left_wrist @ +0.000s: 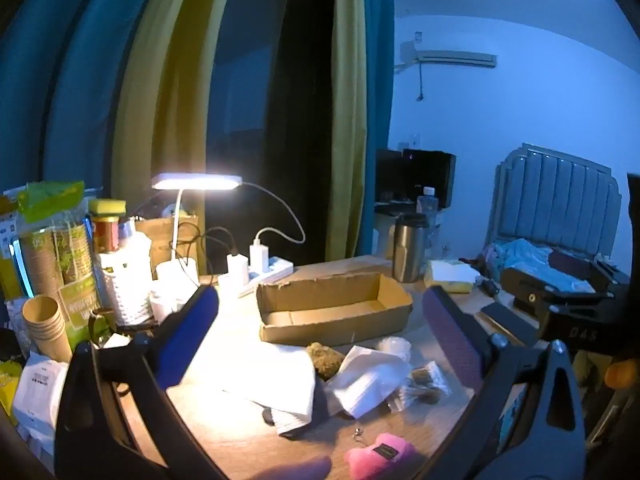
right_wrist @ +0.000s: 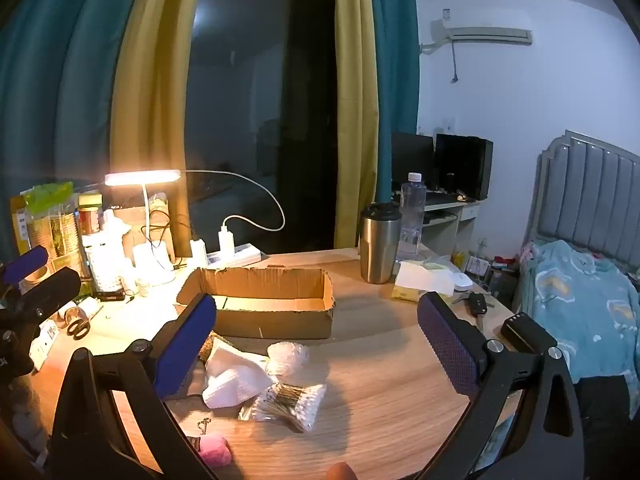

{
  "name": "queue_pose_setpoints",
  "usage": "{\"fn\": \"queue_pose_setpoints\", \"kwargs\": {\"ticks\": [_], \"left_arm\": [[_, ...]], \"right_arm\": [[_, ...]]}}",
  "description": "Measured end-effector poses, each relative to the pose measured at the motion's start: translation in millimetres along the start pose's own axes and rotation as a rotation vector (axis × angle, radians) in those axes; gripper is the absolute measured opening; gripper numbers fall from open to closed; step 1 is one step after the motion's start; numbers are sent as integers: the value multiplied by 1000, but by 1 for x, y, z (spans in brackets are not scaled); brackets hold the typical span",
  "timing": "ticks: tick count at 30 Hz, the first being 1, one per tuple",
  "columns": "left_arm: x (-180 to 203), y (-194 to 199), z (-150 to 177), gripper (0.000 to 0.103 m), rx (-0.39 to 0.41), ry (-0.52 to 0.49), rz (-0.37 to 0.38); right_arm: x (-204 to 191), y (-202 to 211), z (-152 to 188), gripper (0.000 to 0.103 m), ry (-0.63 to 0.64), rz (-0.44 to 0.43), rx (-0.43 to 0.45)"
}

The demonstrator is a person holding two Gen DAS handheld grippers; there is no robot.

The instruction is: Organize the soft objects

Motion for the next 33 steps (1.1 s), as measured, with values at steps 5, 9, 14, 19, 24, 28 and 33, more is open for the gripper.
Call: {"fn": "queue_pose_setpoints", "kwargs": {"ticks": [5, 9, 14, 19, 24, 28, 33], "left_arm": [[-7, 5, 2, 103, -14, 30, 12], [-9, 0, 2, 103, -21, 38, -8], [-6, -2, 5, 103, -23, 32, -14], [1, 1, 6, 103, -15, 28, -11], [0, 1, 5, 103, -16, 30, -10], [1, 3, 6, 103, -16, 32, -11], [1, 3, 6, 103, -16, 33, -9]], "right_arm": [[-4, 1, 1, 102, 36, 8, 14], [0, 0, 1, 102, 13, -2, -5], [1, 1, 0, 102, 12, 0, -6], [-1, 0, 1, 102, 11, -2, -4], [-1, 0, 1, 102, 9, -4, -5], [-2, 0, 0, 102, 8, -4, -7], [-2, 0, 0, 102, 9, -3, -7]]}}
Point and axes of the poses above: each gripper's, at about its wrist camera, not at the fingertips, and y roughly against the way its jaws point, x to its right, z to its underside, the point moved 7 cm from there along -y, roughly the way its jaws point, and after that the axes turned 7 degrees about x, right-handed, at the moved point
